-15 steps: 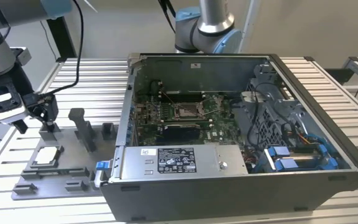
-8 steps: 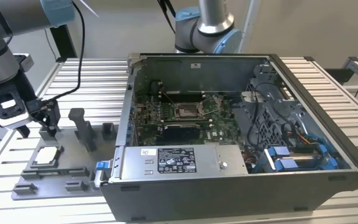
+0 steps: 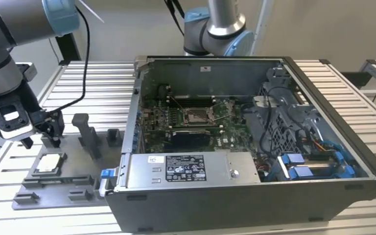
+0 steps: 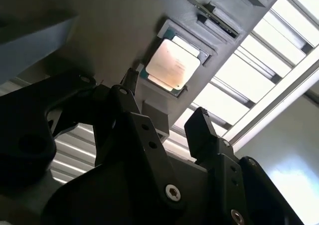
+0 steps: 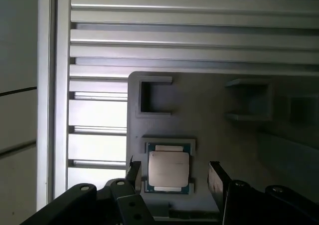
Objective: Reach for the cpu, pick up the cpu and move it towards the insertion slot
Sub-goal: 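Pick up the cpu and move it towards the insertion slot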
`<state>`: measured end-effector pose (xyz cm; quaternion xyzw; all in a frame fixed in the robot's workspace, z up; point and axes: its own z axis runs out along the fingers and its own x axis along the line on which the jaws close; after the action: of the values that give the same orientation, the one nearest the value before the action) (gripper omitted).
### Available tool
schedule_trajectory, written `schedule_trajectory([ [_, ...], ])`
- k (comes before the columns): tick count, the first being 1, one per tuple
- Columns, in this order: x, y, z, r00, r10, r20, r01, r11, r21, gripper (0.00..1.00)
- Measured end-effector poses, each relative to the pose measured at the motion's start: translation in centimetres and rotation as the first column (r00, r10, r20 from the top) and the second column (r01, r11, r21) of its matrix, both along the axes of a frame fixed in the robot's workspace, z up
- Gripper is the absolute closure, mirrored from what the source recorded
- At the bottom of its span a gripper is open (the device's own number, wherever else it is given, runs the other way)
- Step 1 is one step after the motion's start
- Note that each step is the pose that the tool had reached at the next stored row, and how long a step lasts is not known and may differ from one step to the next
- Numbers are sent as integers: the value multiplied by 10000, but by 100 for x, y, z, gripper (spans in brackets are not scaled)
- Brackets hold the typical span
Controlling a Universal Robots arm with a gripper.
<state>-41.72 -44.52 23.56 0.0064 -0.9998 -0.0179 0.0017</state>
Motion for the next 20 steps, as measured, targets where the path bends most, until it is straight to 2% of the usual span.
schedule_trajectory([
  [11,-16,-47,-199,10000,1,-1,-1,10000,-1,0],
  [20,-38,-105,-355,10000,0,2,0,10000,1,0],
])
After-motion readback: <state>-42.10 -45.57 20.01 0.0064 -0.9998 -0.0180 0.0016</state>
